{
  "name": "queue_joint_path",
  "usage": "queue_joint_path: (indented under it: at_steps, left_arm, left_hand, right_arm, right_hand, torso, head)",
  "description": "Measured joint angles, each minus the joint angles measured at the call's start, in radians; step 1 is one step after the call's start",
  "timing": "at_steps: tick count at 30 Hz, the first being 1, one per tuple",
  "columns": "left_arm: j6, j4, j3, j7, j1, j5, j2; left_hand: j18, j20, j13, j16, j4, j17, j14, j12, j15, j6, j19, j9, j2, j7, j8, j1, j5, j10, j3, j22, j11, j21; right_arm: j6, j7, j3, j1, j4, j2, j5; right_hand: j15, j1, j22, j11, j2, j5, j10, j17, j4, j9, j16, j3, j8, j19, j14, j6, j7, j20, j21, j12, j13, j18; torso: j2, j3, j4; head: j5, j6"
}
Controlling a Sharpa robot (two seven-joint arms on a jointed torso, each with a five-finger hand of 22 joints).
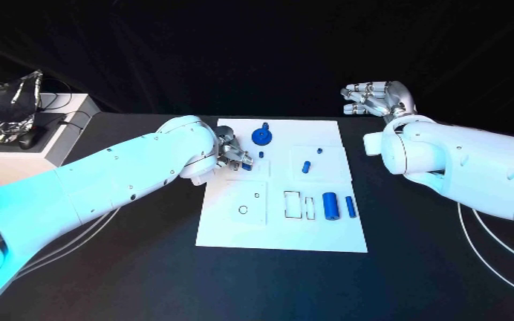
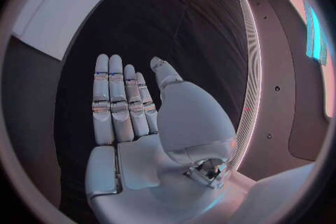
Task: Assemble the parts on the task board
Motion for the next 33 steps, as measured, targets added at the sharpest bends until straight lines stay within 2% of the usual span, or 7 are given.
queue_joint_path:
  at_steps: [20,33]
  left_arm:
    - [0.002,-0.012,-0.004,-0.002,0.002,0.000,0.012]
    - [0.004,-0.014,-0.006,-0.001,0.002,0.000,0.014]
  left_hand:
    - [0.000,0.000,0.004,-0.004,-0.017,0.006,0.000,-0.004,0.000,0.009,0.000,-0.005,-0.006,-0.005,-0.017,0.006,-0.005,0.007,-0.017,0.013,-0.004,-0.012]
    - [0.000,0.000,0.019,0.005,-0.022,0.014,0.004,-0.004,-0.003,0.009,0.007,-0.002,-0.007,-0.005,0.017,0.007,-0.011,0.007,-0.022,0.025,-0.005,-0.012]
  right_arm:
    - [0.012,0.000,0.000,0.000,-0.002,0.003,0.001]
    - [0.020,-0.002,0.000,0.000,-0.003,0.003,0.001]
  right_hand:
    - [0.007,0.000,-0.010,0.005,0.000,0.000,-0.005,0.000,-0.004,0.000,0.000,-0.010,0.000,0.000,-0.007,-0.003,0.003,0.000,0.002,0.000,0.000,0.000]
    - [0.009,0.000,-0.013,0.007,0.000,0.000,-0.011,0.000,-0.002,0.000,0.000,-0.018,0.000,-0.004,-0.009,-0.007,0.007,0.004,0.006,0.000,0.000,0.000]
  torso:
    - [0.001,0.0018,-0.0008]
    - [0.000,0.0012,-0.0003]
  head:
    - [-0.002,-0.005]
    - [0.000,-0.010]
